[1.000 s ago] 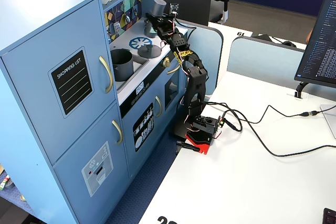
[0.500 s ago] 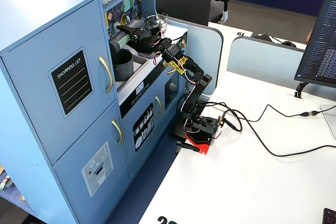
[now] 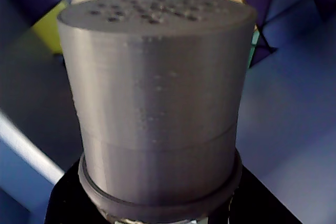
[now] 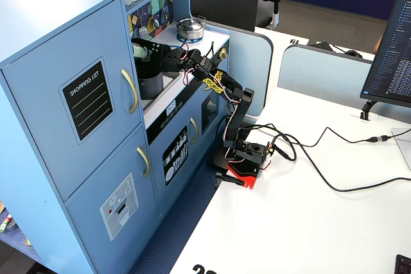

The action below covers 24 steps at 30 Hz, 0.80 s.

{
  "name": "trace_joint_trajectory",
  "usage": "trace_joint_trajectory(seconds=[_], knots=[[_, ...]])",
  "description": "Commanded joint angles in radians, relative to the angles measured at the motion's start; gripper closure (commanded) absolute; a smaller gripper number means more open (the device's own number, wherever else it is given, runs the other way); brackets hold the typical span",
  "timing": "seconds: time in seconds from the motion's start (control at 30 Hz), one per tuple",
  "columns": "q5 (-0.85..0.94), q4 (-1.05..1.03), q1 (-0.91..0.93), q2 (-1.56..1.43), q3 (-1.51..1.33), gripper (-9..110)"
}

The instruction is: Put salt in the gray recipient

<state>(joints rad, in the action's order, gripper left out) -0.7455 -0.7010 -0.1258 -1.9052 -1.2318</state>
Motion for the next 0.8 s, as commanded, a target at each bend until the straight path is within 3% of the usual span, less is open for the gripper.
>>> trace_joint_trajectory(seconds=[0.0, 0.13, 0.37, 0.5, 0.57, 0.7, 0.77], knots=[[0.0, 0.127, -0.026, -0.014, 0.029, 101], [-0.025, 0.161, 0.0, 0.003, 0.02, 101], [-0.245, -0.245, 0.08, 0.141, 0.276, 101], [-0.293, -0.296, 0.1, 0.155, 0.291, 101], [-0.27, -0.225, 0.101, 0.135, 0.245, 101], [-0.161, 0.225, 0.072, -0.014, -0.061, 101], [-0.149, 0.253, 0.067, -0.009, -0.063, 101]])
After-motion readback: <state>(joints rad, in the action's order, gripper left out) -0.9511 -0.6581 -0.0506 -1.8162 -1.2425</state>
